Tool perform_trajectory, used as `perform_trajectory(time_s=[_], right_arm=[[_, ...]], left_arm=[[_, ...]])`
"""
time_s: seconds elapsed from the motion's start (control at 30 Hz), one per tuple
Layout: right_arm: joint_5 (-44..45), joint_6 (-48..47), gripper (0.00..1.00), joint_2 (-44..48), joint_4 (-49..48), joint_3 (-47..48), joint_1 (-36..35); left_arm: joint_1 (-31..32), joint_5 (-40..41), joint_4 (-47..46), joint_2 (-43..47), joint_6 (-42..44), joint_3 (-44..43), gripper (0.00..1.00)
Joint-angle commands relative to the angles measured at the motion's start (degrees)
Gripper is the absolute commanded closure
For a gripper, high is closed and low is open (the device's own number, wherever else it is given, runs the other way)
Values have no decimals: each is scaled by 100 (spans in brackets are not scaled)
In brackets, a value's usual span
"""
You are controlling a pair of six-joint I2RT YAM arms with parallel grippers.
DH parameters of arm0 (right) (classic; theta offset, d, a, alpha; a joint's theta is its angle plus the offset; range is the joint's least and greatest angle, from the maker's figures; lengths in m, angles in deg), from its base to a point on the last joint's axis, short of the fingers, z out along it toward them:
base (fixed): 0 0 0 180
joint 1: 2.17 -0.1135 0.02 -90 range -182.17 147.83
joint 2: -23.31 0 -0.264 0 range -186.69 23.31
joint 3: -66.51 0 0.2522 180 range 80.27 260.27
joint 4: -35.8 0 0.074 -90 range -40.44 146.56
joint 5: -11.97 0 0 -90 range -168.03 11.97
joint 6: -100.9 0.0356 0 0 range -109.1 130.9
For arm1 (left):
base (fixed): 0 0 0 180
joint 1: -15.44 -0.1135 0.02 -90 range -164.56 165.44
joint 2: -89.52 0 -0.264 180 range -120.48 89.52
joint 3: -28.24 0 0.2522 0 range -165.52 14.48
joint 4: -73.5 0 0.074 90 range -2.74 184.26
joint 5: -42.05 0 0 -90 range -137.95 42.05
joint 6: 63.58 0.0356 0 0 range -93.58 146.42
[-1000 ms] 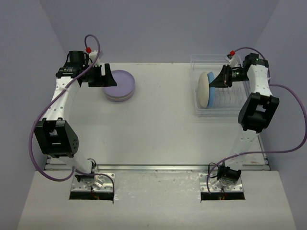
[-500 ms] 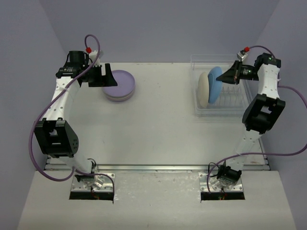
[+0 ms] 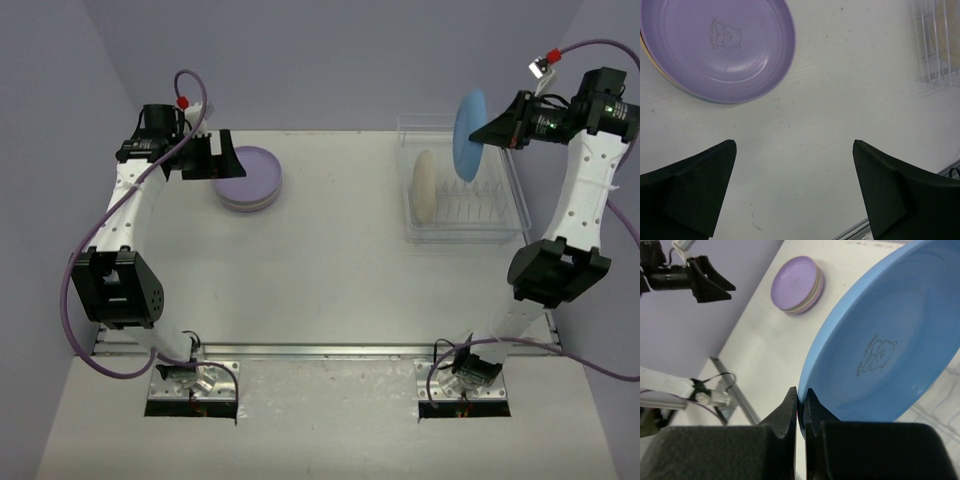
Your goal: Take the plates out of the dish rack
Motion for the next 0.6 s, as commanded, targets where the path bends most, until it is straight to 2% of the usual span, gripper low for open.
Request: perform_trajectory(time_s=[0.0, 0.1, 0.23, 0.27, 0.47, 0.57], right_arm=[[783, -854, 100, 945, -241, -77, -505], [2317, -1652, 100, 2017, -972, -1201, -1633], [4583, -2556, 100, 3036, -2041, -2614, -3471], [5372, -2738, 100, 3215, -2270, -2957, -4162], [7877, -4316, 100, 3559, -3601, -4867, -6569], [8714, -4959, 100, 3432, -4255, -5620, -7274]], left_arm=[[-33, 2, -371, 340, -125, -469, 0], [-43, -64, -560, 470, -441, -686, 0], [-39, -207, -535, 529, -461, -866, 1], [-23, -237, -499, 544, -376, -914, 2], [143, -341, -102, 547, 226, -981, 6], [705, 83, 124, 561, 584, -901, 8]])
